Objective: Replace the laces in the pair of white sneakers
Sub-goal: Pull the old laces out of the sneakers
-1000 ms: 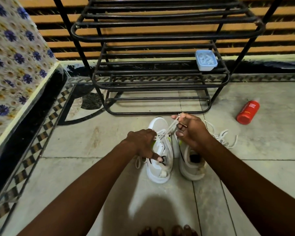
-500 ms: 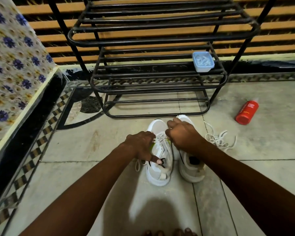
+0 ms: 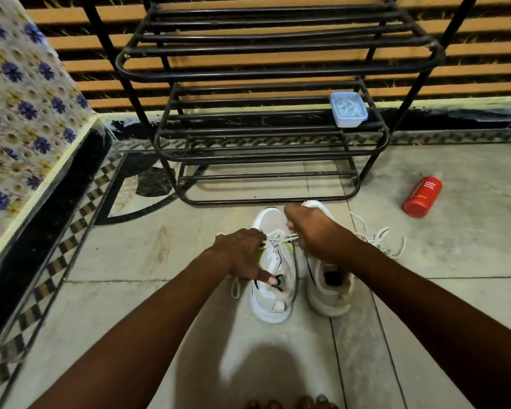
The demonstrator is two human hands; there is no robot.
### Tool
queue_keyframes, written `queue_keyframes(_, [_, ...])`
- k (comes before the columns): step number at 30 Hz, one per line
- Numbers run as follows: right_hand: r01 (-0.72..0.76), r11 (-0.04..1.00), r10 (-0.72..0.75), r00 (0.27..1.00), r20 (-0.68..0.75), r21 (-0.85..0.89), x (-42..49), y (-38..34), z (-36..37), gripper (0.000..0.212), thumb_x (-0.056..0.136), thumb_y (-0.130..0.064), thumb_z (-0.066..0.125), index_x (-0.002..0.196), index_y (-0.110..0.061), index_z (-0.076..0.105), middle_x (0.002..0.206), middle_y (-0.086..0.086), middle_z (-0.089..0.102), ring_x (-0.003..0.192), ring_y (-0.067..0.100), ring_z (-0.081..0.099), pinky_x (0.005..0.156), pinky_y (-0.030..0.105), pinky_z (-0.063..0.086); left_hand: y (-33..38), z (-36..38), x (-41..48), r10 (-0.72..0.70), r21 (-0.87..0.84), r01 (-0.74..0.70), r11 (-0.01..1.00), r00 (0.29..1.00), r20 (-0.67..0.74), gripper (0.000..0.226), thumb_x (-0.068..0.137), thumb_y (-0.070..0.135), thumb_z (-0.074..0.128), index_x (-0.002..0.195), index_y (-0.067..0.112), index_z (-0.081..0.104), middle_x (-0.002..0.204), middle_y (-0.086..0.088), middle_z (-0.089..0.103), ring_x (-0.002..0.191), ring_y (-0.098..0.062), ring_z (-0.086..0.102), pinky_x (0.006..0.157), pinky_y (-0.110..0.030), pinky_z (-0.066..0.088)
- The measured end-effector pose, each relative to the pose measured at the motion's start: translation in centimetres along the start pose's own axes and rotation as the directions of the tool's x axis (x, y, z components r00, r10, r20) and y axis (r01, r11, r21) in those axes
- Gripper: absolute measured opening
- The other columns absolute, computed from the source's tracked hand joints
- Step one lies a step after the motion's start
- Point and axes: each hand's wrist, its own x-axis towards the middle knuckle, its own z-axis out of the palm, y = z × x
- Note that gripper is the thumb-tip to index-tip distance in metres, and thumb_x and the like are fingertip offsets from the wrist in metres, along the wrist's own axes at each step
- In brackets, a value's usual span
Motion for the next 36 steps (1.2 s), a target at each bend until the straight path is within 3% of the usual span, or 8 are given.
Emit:
queue_keyframes(5, [0.228,0.877,-0.102,0.949,0.299,-0.423,0.0,0.4,0.4,0.021,0.091,-0.014,0.049,0.109,-0.013,0.060,0.097,0.007,0.058,0.095,0.023,0.052,0.082,0.036,0.046,0.1,-0.1,0.0,0.003,0.009,-0.003,1.000,1.000,0.006,0.119,0.058,0.091,0.068,0.154,0.030,0.031,0.159,0.010,0.036,0.147,-0.018,0.033,0.110,-0.055,0.039])
queue_keyframes(9, [0.122,0.855,-0.168,0.985,-0.047,-0.504,0.8,-1.2,-0.5,0.014,0.081,0.002,0.058,0.091,-0.006,0.065,0.094,0.010,0.057,0.089,0.026,0.051,0.075,0.043,0.047,0.3,-0.5,0.0,0.010,0.020,-0.011,1.000,1.000,0.012,0.112,0.058,0.090,0.069,0.146,0.029,0.039,0.149,0.009,0.044,0.140,-0.020,0.041,0.104,-0.055,0.043])
queue_keyframes(14, [-0.161,0.931,0.322,0.789,-0.524,0.328,0.6,-1.0,-2.2,0.015,0.094,0.001,0.051,0.085,-0.011,0.053,0.100,0.004,0.064,0.098,0.025,0.056,0.086,0.033,0.043,0.2,-0.4,0.0,0.033,0.016,-0.033,0.999,0.999,-0.005,0.111,0.060,0.089,0.069,0.147,0.026,0.039,0.149,0.007,0.045,0.140,-0.020,0.041,0.105,-0.054,0.043])
queue_keyframes(18, [0.031,0.178,0.600,0.789,-0.133,0.984,1.0,-1.7,-1.9,0.021,0.105,-0.005,0.041,0.085,-0.006,0.047,0.081,0.015,0.069,0.068,0.029,0.067,0.064,0.041,0.057,0.1,-0.3,0.0,0.032,0.005,-0.032,0.999,0.999,-0.007,0.109,0.061,0.088,0.069,0.147,0.029,0.038,0.151,0.009,0.043,0.140,-0.018,0.040,0.105,-0.051,0.043])
queue_keyframes(20, [-0.038,0.335,0.563,0.809,-0.168,0.941,0.8,-0.5,-1.8,0.024,0.105,-0.005,0.041,0.083,-0.013,0.045,0.071,0.006,0.064,0.049,0.015,0.050,0.047,0.026,0.043,0.1,-0.3,-0.1,0.034,0.007,-0.034,0.999,0.999,-0.008,0.108,0.062,0.088,0.069,0.146,0.028,0.039,0.150,0.008,0.044,0.138,-0.019,0.041,0.105,-0.052,0.043])
queue_keyframes(23, [-0.124,0.981,0.142,0.983,-0.120,0.148,-0.1,2.0,-1.8,0.015,0.099,-0.010,0.047,0.089,-0.020,0.044,0.073,0.000,0.063,0.058,0.018,0.053,0.054,0.032,0.046,0.1,-0.3,-0.2,0.043,0.003,-0.043,0.999,0.999,-0.015,0.106,0.062,0.088,0.070,0.143,0.026,0.041,0.147,0.006,0.046,0.137,-0.020,0.042,0.104,-0.052,0.045])
queue_keyframes(27, [0.055,0.944,0.056,0.945,0.322,-0.326,-0.8,2.0,-1.2,0.008,0.093,-0.021,0.057,0.094,-0.015,0.061,0.088,0.006,0.060,0.088,0.026,0.058,0.076,0.037,0.050,0.1,-0.2,0.0,0.048,-0.002,-0.048,0.999,0.999,-0.021,0.106,0.061,0.087,0.070,0.144,0.026,0.042,0.146,0.005,0.047,0.136,-0.020,0.043,0.105,-0.052,0.045])
queue_keyframes(36, [-0.118,0.903,0.300,0.861,-0.410,0.412,-0.1,0.2,-3.4,0.017,0.086,-0.006,0.068,0.072,-0.013,0.062,0.075,-0.001,0.059,0.080,0.021,0.053,0.080,0.037,0.038,0.0,-0.1,0.3,0.038,-0.015,-0.039,0.999,0.999,-0.022,0.106,0.058,0.089,0.071,0.141,0.029,0.043,0.144,0.007,0.048,0.137,-0.019,0.042,0.106,-0.051,0.044])
